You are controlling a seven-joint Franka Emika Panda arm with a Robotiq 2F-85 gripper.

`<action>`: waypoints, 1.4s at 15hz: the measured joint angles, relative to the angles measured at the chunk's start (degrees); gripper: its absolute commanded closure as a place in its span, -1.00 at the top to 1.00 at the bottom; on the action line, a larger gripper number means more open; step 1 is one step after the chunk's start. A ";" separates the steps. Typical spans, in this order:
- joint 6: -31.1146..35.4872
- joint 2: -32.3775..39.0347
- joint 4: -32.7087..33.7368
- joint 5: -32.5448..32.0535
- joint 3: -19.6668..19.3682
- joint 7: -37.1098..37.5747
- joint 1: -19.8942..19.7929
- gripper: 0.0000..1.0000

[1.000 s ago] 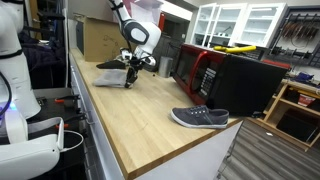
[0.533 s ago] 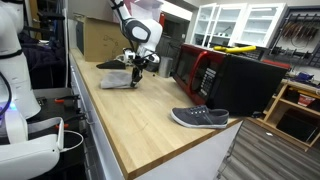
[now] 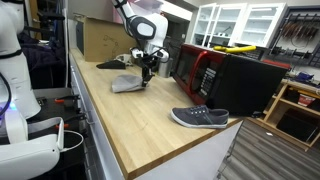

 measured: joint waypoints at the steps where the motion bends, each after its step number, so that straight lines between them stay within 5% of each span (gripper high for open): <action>1: 0.50 0.00 0.07 0.00 -0.18 0.40 -0.06 -0.97; 13: 6.99 -4.02 -6.98 6.07 -0.57 12.28 -1.13 -0.97; 21: 11.84 -8.42 -12.94 3.84 -1.18 19.18 -1.28 -0.97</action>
